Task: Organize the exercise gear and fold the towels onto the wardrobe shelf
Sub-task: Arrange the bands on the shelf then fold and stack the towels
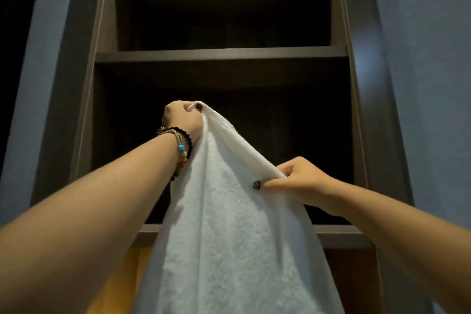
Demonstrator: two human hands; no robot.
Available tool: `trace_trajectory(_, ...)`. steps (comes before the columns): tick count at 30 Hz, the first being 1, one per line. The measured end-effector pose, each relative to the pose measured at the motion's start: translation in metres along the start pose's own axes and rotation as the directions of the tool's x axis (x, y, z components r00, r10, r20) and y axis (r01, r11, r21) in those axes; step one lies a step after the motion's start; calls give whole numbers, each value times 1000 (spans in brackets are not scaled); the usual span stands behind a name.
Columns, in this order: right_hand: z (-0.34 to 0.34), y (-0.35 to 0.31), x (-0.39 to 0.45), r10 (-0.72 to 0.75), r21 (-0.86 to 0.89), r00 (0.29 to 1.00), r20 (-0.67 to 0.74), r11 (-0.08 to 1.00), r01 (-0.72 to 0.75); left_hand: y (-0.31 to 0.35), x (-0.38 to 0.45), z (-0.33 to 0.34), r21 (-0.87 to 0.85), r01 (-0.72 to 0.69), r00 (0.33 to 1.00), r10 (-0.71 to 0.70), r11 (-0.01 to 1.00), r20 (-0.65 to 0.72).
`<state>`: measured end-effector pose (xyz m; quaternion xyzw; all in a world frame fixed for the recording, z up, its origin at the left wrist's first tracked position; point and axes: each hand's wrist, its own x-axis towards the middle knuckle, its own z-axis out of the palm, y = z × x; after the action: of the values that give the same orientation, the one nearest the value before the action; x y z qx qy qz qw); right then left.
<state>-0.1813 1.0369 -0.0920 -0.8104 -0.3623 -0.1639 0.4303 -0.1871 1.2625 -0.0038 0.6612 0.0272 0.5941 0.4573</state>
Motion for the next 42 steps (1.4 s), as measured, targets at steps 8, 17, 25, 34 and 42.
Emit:
trace_trajectory(8, 78, 26, -35, -43, 233, 992, 123, 972, 13, -32, -22, -16, -111, 145, 947, -105, 983, 303)
trace_trajectory(17, 151, 70, -35, -89, -19, 940, -330, 996, 87, -70, -72, -49, -213, 290, 816, -125, 933, 565)
trace_trajectory(25, 175, 109, -49, 112, 406, 994, 20, 907, -110, -109, -101, -84, -171, 469, 756, -294, 866, 585)
trace_trajectory(34, 178, 151, -90, 114, 117, 981, -160, 988, -96, -157, -182, -104, 113, 346, 659, -327, 931, 678)
trace_trajectory(42, 170, 149, -110, -189, -102, 982, -20, 977, 186, -193, -246, -87, 315, 96, 314, -329, 944, 891)
